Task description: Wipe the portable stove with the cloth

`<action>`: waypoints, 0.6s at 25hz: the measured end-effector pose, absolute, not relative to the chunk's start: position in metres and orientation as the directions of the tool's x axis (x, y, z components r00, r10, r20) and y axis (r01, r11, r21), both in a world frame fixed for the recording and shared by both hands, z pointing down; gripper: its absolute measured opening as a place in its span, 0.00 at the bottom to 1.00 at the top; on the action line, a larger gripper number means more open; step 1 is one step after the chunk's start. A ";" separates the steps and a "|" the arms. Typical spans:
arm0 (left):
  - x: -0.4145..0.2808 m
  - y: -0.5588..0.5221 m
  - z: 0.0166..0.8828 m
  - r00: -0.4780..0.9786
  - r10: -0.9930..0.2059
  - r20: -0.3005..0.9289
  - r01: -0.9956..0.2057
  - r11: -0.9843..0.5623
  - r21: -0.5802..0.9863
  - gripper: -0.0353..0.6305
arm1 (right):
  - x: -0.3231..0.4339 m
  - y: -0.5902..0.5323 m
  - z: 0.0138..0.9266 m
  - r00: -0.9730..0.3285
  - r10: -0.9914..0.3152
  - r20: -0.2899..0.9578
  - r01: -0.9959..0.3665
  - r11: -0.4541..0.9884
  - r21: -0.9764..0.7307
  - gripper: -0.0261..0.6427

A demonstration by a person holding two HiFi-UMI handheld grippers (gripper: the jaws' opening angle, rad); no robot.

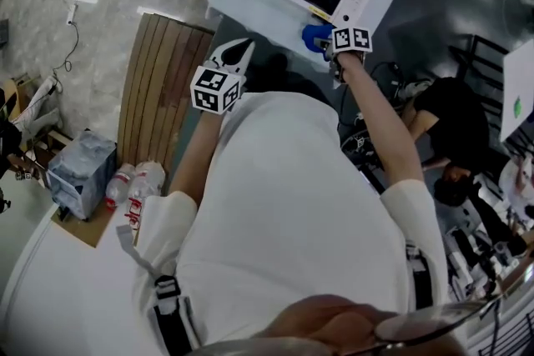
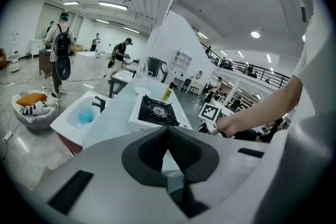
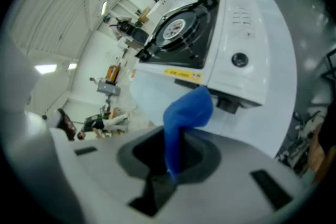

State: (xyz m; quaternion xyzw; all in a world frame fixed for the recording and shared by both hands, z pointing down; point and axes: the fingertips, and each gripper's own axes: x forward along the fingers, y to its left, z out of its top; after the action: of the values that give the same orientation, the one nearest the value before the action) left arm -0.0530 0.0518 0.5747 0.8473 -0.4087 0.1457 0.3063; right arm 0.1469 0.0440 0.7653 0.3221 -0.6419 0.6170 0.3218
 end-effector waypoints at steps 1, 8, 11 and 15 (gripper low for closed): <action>-0.056 0.051 0.574 0.627 -0.599 0.498 -0.779 -0.481 0.401 0.10 | 0.151 0.042 0.768 -0.573 -0.034 0.819 -0.819 0.003 -0.574 0.15; -0.095 0.049 0.575 0.636 -0.575 0.515 -0.772 -0.486 0.410 0.10 | 0.147 0.013 0.782 -0.516 -0.131 0.846 -0.840 -0.116 -0.530 0.15; -0.123 0.048 0.580 0.629 -0.575 0.523 -0.778 -0.471 0.416 0.10 | 0.134 -0.007 0.782 -0.484 -0.162 0.860 -0.858 -0.106 -0.503 0.15; -0.159 0.044 0.586 0.613 -0.589 0.527 -0.790 -0.443 0.424 0.10 | 0.110 -0.024 0.782 -0.456 -0.155 0.876 -0.880 -0.072 -0.470 0.15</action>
State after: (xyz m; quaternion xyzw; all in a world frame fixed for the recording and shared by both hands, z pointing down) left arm -0.1586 0.0436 0.5861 0.8357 -0.4124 0.1527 0.3289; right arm 0.1099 -0.0238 0.7819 0.4242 -0.6099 0.5967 0.3035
